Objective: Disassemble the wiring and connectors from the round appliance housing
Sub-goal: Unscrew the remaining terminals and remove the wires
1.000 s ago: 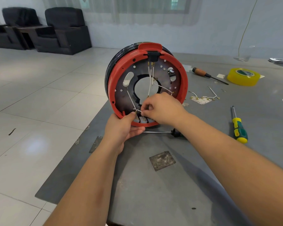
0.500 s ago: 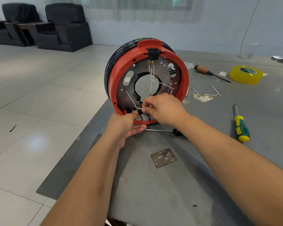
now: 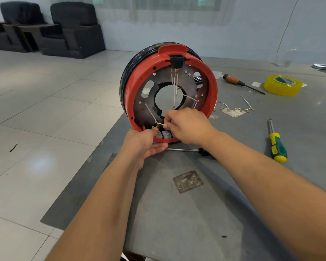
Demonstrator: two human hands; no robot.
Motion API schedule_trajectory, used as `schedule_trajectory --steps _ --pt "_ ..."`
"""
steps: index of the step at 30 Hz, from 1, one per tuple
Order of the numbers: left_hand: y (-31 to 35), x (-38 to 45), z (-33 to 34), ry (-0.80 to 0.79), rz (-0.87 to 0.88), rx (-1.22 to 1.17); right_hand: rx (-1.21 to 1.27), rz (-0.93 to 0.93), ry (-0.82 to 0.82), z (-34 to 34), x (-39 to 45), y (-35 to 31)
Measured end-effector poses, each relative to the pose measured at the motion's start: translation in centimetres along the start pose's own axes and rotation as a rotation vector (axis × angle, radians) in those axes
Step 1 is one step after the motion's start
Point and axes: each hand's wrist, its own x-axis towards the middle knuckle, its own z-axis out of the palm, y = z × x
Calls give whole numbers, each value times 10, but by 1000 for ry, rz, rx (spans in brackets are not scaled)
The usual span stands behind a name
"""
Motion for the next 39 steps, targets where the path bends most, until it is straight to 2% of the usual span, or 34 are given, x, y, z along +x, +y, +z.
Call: schedule_trajectory --steps 9,16,22,25,27,34,39 --pt "1 0 -1 -16 -7 22 -16 -30 61 3 -2 -2" --pt "1 -1 1 -11 5 34 33 17 72 5 -9 -3" --pt "1 0 -1 -34 -20 29 -32 -31 79 2 -10 -6" --pt "2 1 -1 -28 -25 21 120 47 141 -7 -5 -8" --pt "1 2 -1 -21 -39 2 133 79 180 -16 4 -5" --pt "-1 1 -2 -34 -29 -29 62 15 34 -18 -9 -6" --pt "-1 1 -4 -50 -21 -59 33 -22 100 -15 -18 -17"
